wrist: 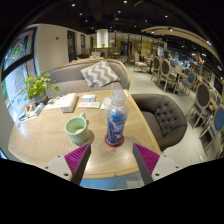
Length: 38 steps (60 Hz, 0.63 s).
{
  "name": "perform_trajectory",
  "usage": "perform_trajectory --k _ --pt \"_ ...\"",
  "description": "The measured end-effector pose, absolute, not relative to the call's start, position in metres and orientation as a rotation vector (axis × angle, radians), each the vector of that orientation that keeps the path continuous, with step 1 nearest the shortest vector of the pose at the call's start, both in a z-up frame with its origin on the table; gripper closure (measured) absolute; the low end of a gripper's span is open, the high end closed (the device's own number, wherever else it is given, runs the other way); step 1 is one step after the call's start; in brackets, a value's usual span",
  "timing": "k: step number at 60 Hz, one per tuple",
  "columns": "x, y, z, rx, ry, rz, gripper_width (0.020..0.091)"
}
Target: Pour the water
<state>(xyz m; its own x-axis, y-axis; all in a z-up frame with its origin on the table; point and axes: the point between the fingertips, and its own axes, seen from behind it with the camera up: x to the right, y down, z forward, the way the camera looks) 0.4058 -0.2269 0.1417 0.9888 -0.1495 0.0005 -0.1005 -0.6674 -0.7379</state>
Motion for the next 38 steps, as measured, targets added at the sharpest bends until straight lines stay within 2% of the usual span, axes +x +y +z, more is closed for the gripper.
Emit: perform_trajectory --k 8,15,38 --pt "0.392 -0.271 0.179 -2.302 0.171 -0.104 0.0252" --pt "0.382 -0.287 0.201 -2.271 0.216 -0.101 0.0251" --pt "0.371 -0.276 0.211 -2.243 0.145 -0.155 0.0251"
